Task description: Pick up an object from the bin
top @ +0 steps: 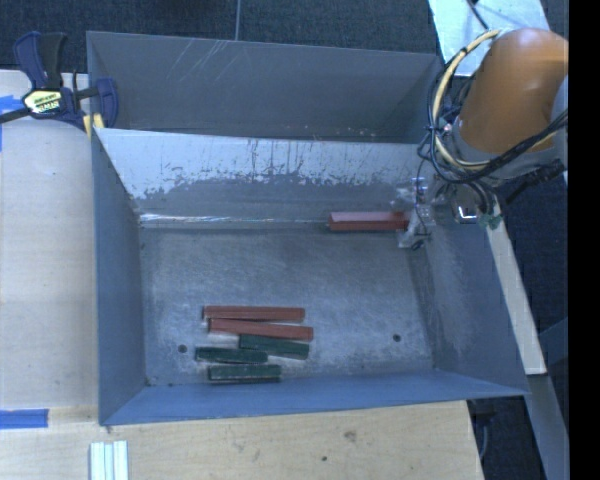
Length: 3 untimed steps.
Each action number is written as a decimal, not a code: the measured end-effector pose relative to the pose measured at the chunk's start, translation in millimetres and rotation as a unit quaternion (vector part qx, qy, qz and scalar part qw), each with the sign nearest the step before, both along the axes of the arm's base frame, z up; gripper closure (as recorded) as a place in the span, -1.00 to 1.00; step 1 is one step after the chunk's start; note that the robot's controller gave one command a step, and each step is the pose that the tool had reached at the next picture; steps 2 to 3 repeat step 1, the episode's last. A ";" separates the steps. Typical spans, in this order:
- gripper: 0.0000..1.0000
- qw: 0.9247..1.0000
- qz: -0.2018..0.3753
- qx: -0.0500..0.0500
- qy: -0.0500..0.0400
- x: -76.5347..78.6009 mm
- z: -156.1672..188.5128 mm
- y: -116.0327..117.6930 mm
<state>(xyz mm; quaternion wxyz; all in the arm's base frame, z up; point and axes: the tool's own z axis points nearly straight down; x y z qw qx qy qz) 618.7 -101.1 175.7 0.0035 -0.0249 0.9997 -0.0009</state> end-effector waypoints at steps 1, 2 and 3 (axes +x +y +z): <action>1.00 1.000 0.000 0.000 0.000 1.6 17.5 -0.1; 1.00 1.000 0.000 0.000 0.000 1.6 17.5 -0.1; 1.00 1.000 0.000 0.000 0.000 1.6 17.5 -0.1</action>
Offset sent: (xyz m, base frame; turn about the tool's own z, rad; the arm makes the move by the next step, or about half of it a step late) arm 0.0000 -0.0001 0.0158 0.0000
